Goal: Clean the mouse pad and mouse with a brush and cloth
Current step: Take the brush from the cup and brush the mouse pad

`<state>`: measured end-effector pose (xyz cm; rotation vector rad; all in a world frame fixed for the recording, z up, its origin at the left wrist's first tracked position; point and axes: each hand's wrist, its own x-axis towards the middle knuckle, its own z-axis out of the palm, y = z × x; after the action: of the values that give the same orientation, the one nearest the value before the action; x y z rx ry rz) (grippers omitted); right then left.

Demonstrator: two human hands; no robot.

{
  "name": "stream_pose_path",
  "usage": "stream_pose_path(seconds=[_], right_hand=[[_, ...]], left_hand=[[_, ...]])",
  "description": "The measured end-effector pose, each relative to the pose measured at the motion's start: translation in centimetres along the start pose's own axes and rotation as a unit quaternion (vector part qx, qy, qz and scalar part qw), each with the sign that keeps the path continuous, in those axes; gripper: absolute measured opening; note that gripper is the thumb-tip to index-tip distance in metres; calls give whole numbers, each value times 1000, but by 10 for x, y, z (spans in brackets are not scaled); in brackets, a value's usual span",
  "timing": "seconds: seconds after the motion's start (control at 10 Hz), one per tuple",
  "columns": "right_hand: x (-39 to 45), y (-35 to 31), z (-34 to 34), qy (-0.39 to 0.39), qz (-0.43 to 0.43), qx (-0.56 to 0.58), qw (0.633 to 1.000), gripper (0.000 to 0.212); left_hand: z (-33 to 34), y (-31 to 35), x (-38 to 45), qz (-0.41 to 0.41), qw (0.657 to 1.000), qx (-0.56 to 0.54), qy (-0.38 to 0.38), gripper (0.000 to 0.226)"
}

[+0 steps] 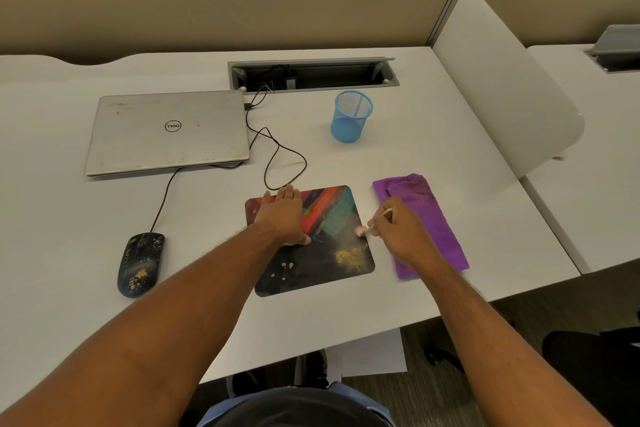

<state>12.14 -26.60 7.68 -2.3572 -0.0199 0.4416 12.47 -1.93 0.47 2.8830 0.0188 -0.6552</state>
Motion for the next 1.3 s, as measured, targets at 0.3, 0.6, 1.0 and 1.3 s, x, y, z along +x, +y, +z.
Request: stream_pose_path(seconds=[0.3, 0.6, 1.0, 1.3], right_hand=[[-7, 4, -5, 60, -32, 13, 998, 7], [-15, 7, -3, 68, -41, -3, 997, 8], [-20, 5, -3, 76, -23, -22, 997, 10], [-25, 8, 8, -8, 16, -63, 998, 9]], left_hand=[[0, -1, 2, 1, 1000, -2, 0, 122], [2, -1, 3, -1, 1000, -5, -5, 123], [1, -1, 3, 0, 1000, -3, -6, 121], [-3, 1, -1, -1, 1000, -3, -5, 121]])
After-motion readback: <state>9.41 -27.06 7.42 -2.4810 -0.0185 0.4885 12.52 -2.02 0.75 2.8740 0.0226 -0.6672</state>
